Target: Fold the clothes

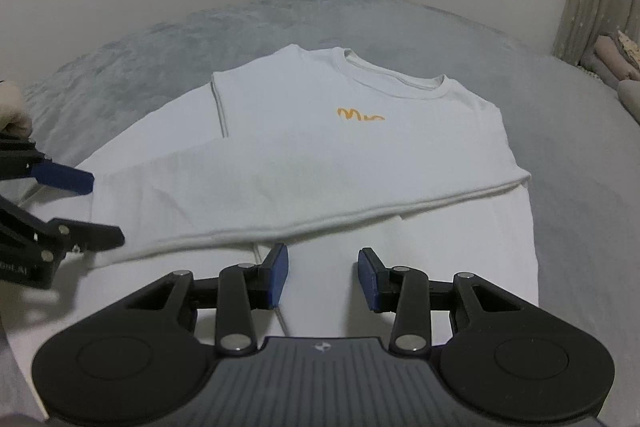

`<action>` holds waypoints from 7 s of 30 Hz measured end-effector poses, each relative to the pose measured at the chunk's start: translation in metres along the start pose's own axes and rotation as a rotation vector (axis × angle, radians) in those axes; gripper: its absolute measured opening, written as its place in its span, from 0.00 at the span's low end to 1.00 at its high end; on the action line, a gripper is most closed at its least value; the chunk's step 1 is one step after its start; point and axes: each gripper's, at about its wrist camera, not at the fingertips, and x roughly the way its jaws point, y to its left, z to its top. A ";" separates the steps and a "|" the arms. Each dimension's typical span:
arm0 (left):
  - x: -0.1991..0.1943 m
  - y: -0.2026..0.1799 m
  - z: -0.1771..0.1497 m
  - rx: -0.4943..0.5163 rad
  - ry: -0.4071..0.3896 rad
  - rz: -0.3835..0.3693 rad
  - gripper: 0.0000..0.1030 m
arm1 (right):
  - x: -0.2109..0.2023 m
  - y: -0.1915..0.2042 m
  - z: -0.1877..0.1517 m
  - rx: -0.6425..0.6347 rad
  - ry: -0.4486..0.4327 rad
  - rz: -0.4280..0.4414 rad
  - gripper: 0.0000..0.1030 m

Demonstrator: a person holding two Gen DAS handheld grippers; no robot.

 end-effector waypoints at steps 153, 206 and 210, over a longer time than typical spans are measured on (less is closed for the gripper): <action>0.007 -0.015 0.009 0.005 0.015 0.063 0.71 | 0.052 -0.183 0.041 0.341 -0.101 -0.091 0.30; 0.010 -0.016 0.011 -0.001 0.023 0.058 0.80 | 0.183 -0.168 0.132 0.178 0.052 -0.228 0.02; 0.010 -0.016 0.011 -0.002 0.024 0.058 0.80 | 0.193 -0.172 0.140 0.205 0.047 -0.274 0.02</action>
